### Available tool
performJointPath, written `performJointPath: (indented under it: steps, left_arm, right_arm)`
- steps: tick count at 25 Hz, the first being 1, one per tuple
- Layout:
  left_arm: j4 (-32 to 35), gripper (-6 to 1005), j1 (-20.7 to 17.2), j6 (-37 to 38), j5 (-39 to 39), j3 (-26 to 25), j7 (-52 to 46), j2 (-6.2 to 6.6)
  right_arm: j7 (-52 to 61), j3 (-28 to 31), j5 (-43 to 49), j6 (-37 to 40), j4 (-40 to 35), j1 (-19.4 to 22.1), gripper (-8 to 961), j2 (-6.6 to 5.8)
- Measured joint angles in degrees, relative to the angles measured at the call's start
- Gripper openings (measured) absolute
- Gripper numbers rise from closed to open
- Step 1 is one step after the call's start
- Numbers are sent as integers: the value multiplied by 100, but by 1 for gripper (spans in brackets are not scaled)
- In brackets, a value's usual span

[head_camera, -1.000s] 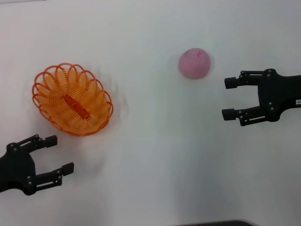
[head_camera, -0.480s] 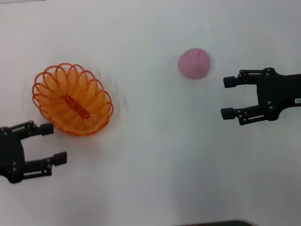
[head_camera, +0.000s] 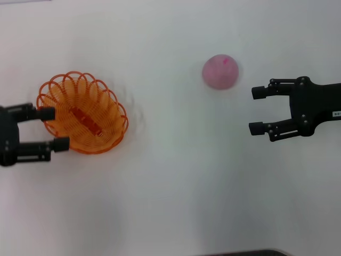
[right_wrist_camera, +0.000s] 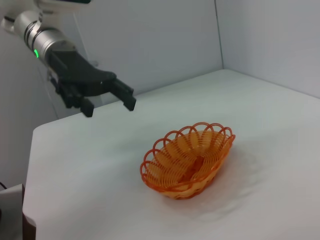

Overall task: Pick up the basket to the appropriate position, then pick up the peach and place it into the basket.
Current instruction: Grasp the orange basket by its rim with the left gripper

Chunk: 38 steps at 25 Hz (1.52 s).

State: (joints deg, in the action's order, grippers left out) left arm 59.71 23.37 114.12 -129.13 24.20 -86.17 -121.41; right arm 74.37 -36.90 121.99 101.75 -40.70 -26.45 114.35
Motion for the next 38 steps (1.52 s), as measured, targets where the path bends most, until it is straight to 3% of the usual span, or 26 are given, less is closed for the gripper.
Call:
performJointPath:
  steps: [9, 18, 24, 38]
  left_arm:
    - [124, 841, 478, -350, -47, 367, -923, 279]
    - [171, 839, 1066, -1182, -679, 604, -1841, 377]
    - [129, 840, 1394, -1691, -1080, 982, -2492, 513]
    - [58, 839, 2201, -2427, -2725, 1988, -3450, 532]
  right_arm:
    - [-2, 5, 0, -16, -13, 8, 905, -1]
    - [-10, -1, 0, -82, -21, 2, 902, 25]
    - [-17, -1, 0, -93, -24, -8, 900, 43]
    - [-93, 10, 0, -127, -26, -52, 896, 68]
